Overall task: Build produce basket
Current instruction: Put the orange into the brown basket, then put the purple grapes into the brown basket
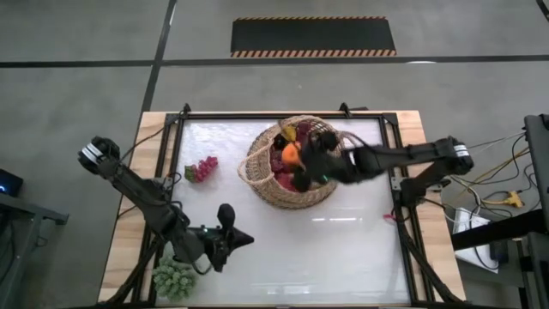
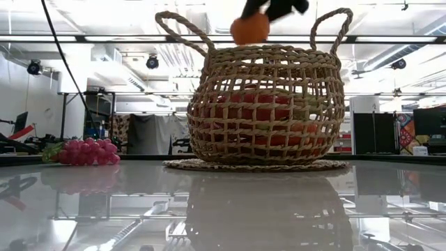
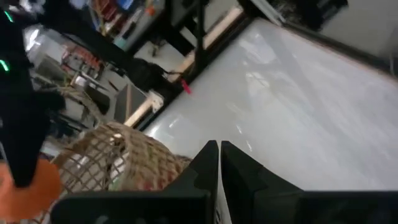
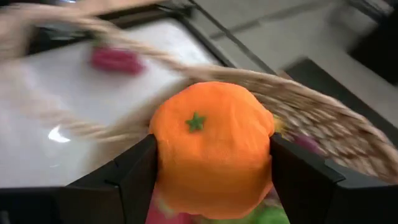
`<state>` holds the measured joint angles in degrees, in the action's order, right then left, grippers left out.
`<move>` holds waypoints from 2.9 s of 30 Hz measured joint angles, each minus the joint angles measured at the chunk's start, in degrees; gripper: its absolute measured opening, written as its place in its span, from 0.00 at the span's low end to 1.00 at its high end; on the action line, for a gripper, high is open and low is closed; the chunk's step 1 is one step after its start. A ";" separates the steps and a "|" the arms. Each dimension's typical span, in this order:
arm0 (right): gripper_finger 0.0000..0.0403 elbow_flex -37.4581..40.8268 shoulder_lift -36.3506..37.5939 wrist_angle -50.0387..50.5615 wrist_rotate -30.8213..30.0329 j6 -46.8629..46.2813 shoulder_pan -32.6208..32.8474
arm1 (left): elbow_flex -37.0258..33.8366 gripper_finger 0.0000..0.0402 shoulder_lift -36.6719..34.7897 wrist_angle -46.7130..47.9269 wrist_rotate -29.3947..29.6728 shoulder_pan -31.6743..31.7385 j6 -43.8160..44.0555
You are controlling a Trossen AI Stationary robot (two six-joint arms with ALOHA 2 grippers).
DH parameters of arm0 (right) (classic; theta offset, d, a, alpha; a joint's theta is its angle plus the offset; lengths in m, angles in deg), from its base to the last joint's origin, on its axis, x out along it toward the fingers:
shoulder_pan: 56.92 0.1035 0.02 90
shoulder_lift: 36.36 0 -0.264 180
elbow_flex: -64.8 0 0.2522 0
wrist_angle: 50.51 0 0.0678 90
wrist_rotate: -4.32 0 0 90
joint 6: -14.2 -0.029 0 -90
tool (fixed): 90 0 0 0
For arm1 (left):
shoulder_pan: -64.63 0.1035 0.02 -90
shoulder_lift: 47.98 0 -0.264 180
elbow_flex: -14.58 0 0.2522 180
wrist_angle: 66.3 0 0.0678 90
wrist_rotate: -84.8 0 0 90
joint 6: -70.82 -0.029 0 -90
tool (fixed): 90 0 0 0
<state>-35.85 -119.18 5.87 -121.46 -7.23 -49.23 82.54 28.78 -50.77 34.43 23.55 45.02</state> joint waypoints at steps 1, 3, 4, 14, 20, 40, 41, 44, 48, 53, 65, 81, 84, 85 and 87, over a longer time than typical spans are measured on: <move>0.64 0.00 -0.41 0.60 0.05 -0.73 -1.96 | -0.20 0.00 -0.55 -0.29 -0.01 0.31 0.48; 0.64 0.00 -1.47 1.75 0.09 -1.58 -5.41 | -0.83 0.00 -1.20 0.10 -0.01 0.53 2.06; 0.64 0.00 -2.14 1.99 0.23 -1.59 -6.93 | -1.15 0.00 -1.38 0.27 -0.01 0.59 2.68; 0.64 0.02 -9.64 1.87 6.21 -1.04 -15.66 | -2.86 0.00 -3.43 1.24 0.27 0.53 2.57; 0.67 0.02 -14.02 -0.12 6.22 0.05 -16.98 | -4.08 0.00 -4.91 1.22 0.40 0.53 2.88; 0.86 0.02 -17.08 -6.12 6.29 4.48 -18.48 | -4.08 0.00 -4.96 0.19 0.82 0.53 2.89; 0.86 0.02 -16.50 -5.95 6.28 4.48 -18.40 | -4.08 0.00 -4.96 0.19 0.82 0.53 2.88; 0.87 0.02 -14.60 -4.69 6.21 4.45 -17.53 | -4.08 0.00 -4.96 0.19 0.82 0.53 2.90; 0.86 0.02 -11.34 -3.01 6.28 4.06 -14.66 | -4.08 0.00 -4.96 0.19 0.82 0.53 2.94; 0.83 0.02 -7.06 -1.70 6.16 3.36 -7.85 | -4.37 0.00 -4.93 0.19 1.18 0.53 3.01; 0.81 6.02 -0.91 -6.98 5.71 7.41 14.59 | -4.89 0.00 -4.90 0.13 1.39 0.61 8.47; 0.81 34.18 10.10 -36.37 6.07 20.08 22.75 | -5.24 0.00 -0.22 0.74 6.14 0.94 37.41; 0.81 40.41 12.44 -44.26 6.33 23.20 22.88 | -5.23 0.00 -0.08 2.71 6.20 2.04 42.44; 0.81 42.37 13.35 -46.82 6.74 24.35 22.86 | -5.14 0.00 -0.16 4.44 6.17 2.66 44.56; 0.81 45.87 14.88 -51.30 8.47 26.08 22.67 | -5.04 0.00 -0.44 8.69 5.18 4.30 49.21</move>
<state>10.01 -104.29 -45.42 -112.99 18.86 -26.56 77.49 28.33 -42.08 39.60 27.85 94.23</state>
